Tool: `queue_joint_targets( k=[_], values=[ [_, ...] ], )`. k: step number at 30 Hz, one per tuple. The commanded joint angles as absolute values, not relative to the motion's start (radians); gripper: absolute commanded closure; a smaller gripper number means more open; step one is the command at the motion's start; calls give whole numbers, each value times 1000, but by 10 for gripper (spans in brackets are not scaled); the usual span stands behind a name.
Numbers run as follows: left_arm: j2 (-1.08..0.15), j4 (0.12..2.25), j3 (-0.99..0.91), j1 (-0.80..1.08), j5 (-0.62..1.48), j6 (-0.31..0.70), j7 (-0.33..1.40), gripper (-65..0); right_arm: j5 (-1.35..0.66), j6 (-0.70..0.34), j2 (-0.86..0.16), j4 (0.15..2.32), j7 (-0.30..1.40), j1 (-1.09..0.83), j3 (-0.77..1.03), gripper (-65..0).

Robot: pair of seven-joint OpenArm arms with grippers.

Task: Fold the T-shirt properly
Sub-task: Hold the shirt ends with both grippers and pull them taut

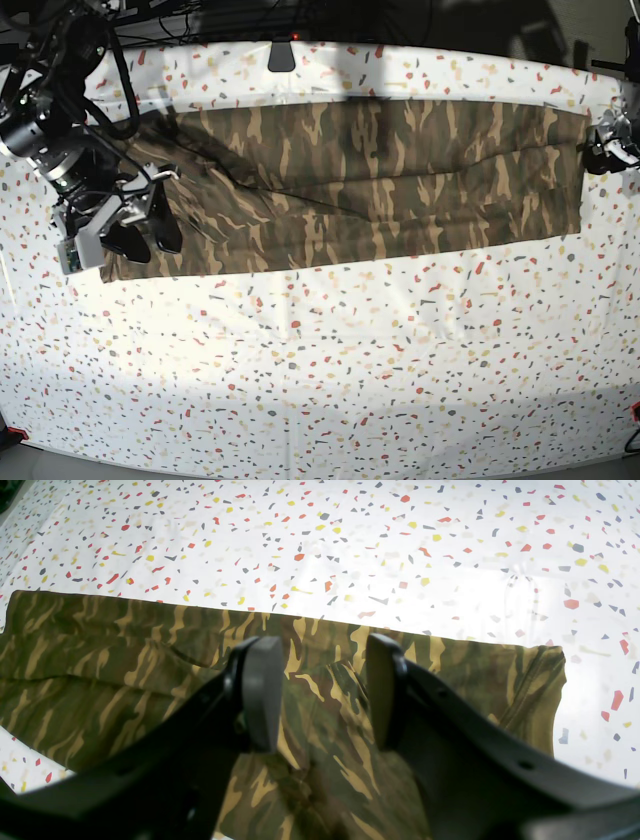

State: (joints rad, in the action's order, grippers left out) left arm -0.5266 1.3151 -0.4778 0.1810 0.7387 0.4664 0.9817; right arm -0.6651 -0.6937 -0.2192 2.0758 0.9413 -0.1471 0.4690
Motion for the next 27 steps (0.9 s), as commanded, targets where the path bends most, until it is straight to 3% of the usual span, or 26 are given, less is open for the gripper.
queue_joint_targets(
  k=[1, 7, 21, 27],
  values=[
    [-553, 1326, -484, 174, 782, 484, 999, -391, -686, -698, -229, 2096, 917, -136, 472, -278],
    [-574, 1325, -484, 165, 972, 640, 1023, -391, -685, -698, -229, 2096, 919, -136, 472, -278],
    [-582, 1169, -484, 115, 971, 641, 975, -391, -693, -698, -229, 2096, 925, -136, 472, -278],
    [-582, 997, -484, 15, 1067, 698, 1155, -391, -693, -698, -230, 2096, 925, -136, 472, -278]
  ],
)
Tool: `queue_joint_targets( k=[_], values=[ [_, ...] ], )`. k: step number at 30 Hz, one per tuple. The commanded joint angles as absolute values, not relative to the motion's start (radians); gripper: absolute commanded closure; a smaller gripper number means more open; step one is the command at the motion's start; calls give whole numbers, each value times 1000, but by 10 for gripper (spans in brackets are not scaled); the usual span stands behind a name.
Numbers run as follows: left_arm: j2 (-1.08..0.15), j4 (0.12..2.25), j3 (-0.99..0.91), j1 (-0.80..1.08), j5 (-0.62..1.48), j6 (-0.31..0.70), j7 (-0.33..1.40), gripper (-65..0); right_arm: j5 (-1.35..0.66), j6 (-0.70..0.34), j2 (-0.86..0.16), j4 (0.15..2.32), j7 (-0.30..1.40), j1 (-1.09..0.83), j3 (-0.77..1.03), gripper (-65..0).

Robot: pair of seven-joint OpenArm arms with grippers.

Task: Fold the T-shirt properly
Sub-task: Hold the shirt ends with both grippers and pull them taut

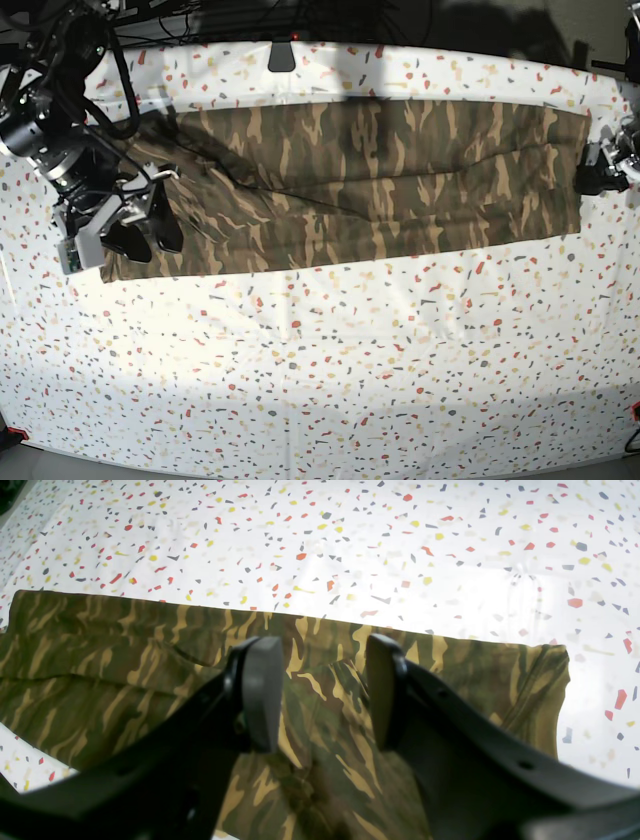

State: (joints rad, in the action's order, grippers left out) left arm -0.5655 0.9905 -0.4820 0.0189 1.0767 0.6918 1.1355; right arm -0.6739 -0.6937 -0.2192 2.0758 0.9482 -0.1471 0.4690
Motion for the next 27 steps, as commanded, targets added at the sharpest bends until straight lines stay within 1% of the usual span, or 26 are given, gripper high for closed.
queue_joint_targets(
  k=[1, 3, 5, 13, 19, 21, 23, 27],
  values=[
    [-582, 981, -484, 10, 1101, 698, 1203, -391, -693, -698, -229, 2096, 925, -136, 472, -278],
    [-582, 968, -484, 9, 1160, 698, 1289, -391, -693, -698, -230, 2096, 925, -136, 472, -278],
    [-583, 966, -484, 17, 1184, 698, 1323, -391, -693, -698, -229, 2096, 925, -136, 472, -278],
    [-576, 966, -484, 23, 1180, 698, 1309, -391, -693, -698, -229, 2096, 925, -136, 472, -278],
    [-511, 966, -484, 23, 1179, 698, 1307, -390, -703, -698, -230, 2096, 923, -135, 472, -278],
    [-505, 966, -484, 22, 1178, 698, 1274, -378, -720, -698, -229, 2096, 924, -136, 472, -278],
    [-509, 966, -484, 22, 1178, 698, 1240, -338, -719, -698, -229, 2096, 924, -136, 472, -278],
    [-526, 966, -484, 25, 1179, 698, 1237, -198, -719, -698, -229, 2096, 925, -136, 472, -278]
  ],
)
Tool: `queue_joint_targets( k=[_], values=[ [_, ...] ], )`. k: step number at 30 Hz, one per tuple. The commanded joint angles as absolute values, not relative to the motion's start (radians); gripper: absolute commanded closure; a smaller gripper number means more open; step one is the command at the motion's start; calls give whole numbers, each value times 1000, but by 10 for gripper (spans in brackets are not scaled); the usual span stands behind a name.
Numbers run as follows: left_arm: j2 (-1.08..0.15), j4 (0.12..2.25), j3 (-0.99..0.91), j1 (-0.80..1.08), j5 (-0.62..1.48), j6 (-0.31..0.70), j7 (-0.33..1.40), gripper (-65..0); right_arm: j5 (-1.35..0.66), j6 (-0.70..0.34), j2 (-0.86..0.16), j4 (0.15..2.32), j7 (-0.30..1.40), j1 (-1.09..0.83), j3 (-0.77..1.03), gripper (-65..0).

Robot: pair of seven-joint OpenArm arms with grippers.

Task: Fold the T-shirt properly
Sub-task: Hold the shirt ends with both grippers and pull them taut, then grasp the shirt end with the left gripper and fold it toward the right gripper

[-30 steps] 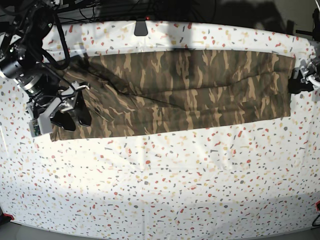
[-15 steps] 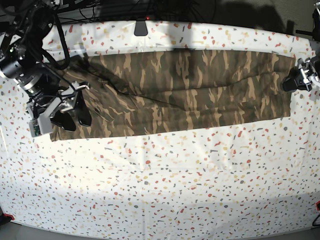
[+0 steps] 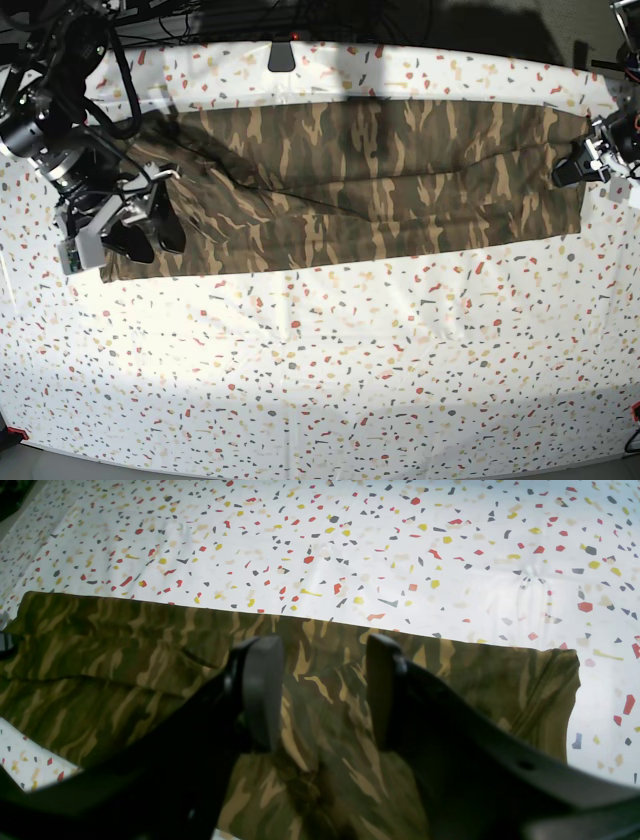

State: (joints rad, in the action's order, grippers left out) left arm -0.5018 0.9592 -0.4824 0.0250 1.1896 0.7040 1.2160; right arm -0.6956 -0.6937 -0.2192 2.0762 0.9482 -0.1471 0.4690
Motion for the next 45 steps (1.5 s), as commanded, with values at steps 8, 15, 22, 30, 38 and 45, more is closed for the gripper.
queue_joint_targets(
  k=[8, 15, 22, 30, 38, 45],
  values=[
    [-532, 966, -484, 28, 1180, 698, 1184, 0, -718, -698, -229, 2096, 925, -136, 472, -278],
    [-529, 998, -484, 28, 1368, 698, 1230, 0, -719, -698, -229, 2096, 925, -136, 472, -278],
    [-524, 1159, -484, 50, 1396, 698, 1325, 0, -719, -698, -229, 2096, 924, -133, 472, -278],
    [-411, 1496, -484, 165, 1355, 688, 1304, 0, -719, -698, -229, 2096, 923, -133, 472, -278],
    [-228, 1746, -484, 146, 1176, 609, 1211, 0, -719, -698, -224, 2096, 924, -133, 472, -278],
    [-72, 1771, -417, 149, 1148, 610, 1210, 0, -719, -698, -224, 2096, 924, -133, 472, -278]
  ],
)
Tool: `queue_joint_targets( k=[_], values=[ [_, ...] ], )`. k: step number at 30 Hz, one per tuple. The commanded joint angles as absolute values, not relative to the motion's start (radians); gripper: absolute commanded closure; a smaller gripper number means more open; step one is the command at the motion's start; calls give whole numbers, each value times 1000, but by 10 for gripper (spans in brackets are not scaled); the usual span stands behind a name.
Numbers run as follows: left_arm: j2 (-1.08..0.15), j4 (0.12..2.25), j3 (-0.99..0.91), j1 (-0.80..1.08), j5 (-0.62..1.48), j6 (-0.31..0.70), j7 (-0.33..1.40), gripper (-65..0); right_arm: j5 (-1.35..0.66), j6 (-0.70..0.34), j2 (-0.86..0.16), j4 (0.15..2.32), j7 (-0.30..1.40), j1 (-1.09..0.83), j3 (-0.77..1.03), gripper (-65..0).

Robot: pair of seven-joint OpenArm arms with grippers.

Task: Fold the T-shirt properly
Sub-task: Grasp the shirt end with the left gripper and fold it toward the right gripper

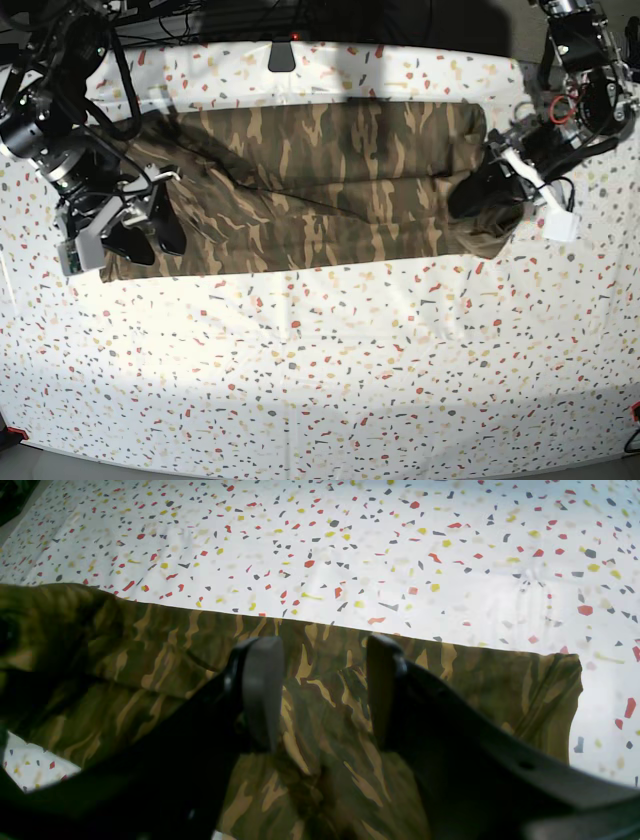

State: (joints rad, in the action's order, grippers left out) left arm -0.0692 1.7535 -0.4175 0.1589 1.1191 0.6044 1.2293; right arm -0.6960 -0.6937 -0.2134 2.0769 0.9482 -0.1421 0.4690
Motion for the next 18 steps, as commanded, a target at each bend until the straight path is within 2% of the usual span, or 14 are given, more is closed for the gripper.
queue_joint_targets(
  k=[1, 6, 12, 18],
  values=[
    [-59, 1771, -385, 149, 1128, 610, 1206, 0, -719, -698, -224, 2096, 924, -133, 472, -278],
    [-22, 1771, -176, 146, 986, 607, 1097, 0, -719, -698, -224, 2096, 924, -133, 472, -278],
    [-22, 1771, 37, 141, 686, 492, 879, 0, -719, -698, -224, 2096, 925, -133, 472, -278],
    [-22, 1771, 175, 141, 456, 432, 731, 0, -719, -698, -224, 2096, 925, -133, 472, -278]
  ],
)
